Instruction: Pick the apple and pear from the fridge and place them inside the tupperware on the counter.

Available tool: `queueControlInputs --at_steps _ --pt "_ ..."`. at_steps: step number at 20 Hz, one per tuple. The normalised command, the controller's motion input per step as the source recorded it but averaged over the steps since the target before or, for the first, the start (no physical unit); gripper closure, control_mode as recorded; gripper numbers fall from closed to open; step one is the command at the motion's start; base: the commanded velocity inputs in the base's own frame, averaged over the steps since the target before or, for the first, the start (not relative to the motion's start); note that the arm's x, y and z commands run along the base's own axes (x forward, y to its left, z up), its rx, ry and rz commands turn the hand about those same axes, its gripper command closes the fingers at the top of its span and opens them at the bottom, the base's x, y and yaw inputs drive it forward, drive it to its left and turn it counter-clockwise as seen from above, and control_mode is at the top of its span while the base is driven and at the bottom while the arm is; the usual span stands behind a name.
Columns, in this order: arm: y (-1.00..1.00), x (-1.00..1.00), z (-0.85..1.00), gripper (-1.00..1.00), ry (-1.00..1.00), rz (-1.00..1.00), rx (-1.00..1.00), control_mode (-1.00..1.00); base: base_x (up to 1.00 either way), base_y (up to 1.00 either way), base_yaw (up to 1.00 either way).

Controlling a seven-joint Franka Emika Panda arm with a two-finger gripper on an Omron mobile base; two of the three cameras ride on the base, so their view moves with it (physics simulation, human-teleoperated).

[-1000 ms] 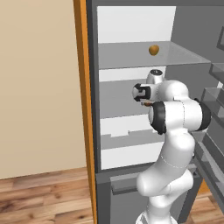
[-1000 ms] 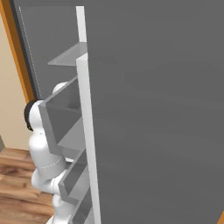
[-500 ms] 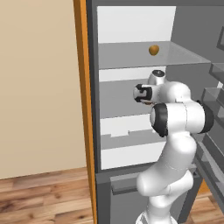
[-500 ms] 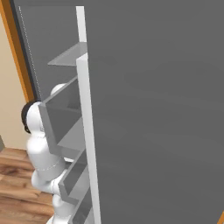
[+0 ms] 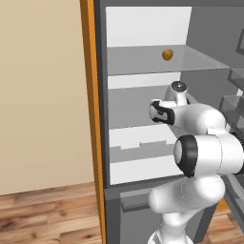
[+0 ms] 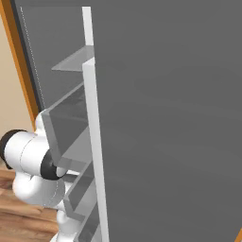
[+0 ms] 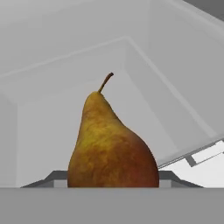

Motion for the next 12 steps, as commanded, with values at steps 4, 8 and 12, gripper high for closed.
queueControlInputs --at_steps 4,8,12 --pt "0.17 -0.44 0.97 1.0 0.0 0.0 0.0 -1.0 0.0 0.0 0.0" --pt "0.19 -0.52 0.89 1.0 0.14 0.0 0.0 -1.0 0.0 0.0 0.0" --pt "0.25 -0.65 0.67 1.0 0.15 0.0 0.0 -1.0 0.0 0.0 0.0"
